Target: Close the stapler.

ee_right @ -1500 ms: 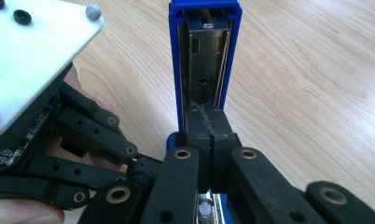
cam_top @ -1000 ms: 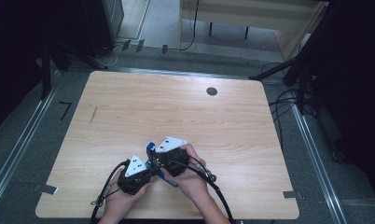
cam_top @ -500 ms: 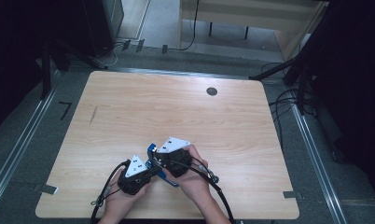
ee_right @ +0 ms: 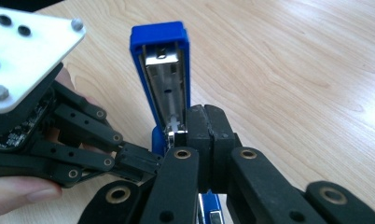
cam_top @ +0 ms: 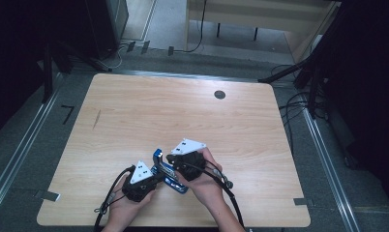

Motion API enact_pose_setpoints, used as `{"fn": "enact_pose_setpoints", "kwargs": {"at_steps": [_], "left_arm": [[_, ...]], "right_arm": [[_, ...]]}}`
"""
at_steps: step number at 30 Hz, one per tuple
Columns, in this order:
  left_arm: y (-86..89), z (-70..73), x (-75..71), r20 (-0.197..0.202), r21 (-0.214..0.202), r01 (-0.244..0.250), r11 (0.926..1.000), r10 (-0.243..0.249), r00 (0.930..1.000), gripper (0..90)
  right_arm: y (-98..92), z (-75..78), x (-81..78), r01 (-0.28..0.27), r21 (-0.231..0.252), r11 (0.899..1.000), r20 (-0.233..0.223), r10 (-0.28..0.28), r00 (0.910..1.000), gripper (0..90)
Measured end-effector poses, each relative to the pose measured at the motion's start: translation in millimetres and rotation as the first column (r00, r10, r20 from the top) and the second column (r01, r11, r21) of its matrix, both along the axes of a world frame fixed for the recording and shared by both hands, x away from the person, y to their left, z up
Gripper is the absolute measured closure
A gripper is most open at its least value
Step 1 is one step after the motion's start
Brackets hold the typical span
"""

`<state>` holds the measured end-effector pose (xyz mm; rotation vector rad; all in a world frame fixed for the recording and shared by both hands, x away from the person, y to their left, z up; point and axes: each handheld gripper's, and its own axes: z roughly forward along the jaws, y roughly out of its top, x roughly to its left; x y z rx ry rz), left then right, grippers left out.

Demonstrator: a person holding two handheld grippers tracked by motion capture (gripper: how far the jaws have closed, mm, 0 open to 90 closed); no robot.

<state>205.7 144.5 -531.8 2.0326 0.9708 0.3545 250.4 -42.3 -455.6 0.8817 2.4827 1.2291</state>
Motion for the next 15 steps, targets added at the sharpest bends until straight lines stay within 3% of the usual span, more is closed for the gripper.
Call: {"fn": "enact_pose_setpoints", "kwargs": {"at_steps": [15], "left_arm": [[-0.7, -0.1, -0.3, 0.006, 0.004, 0.000, 1.0000, 0.000, 1.0000, 90.0]], "right_arm": [[-1.0, 18.5, 8.2, 0.026, 0.039, 0.999, 0.018, -0.027, 0.9995, 90.0]]}}
